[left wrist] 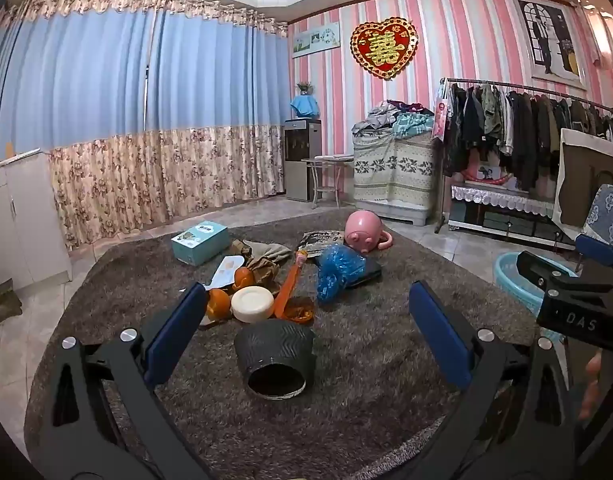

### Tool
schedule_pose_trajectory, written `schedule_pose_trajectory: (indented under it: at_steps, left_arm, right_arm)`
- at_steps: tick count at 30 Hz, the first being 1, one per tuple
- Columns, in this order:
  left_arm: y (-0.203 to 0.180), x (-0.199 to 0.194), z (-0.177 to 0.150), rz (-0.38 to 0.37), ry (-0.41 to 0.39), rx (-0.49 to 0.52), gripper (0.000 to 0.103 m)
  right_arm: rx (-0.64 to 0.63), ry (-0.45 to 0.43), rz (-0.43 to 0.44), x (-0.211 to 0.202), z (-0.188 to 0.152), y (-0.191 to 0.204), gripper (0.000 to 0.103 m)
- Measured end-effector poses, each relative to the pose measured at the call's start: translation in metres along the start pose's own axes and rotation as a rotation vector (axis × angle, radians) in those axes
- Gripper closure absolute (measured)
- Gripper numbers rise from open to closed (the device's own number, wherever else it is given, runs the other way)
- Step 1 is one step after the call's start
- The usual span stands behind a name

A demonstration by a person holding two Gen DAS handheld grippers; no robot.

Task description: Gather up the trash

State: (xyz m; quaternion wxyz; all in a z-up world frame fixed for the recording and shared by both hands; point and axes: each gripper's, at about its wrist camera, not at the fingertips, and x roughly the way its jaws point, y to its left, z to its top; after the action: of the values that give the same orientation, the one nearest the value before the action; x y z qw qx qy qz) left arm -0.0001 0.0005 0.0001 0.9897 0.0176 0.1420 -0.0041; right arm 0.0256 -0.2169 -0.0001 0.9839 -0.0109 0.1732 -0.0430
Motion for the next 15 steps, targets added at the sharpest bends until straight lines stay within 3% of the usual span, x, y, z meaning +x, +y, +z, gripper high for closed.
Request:
schedule_pose_trajectory:
  at_steps: [15]
  left_arm:
    - [0.0024,0.0021,0.0005,-0.004,0.007,-0.006,0.005]
  right_arm:
    - [-0.005,-0.007,-0.002,-0.0014,0.0014,-0.0004,0.004]
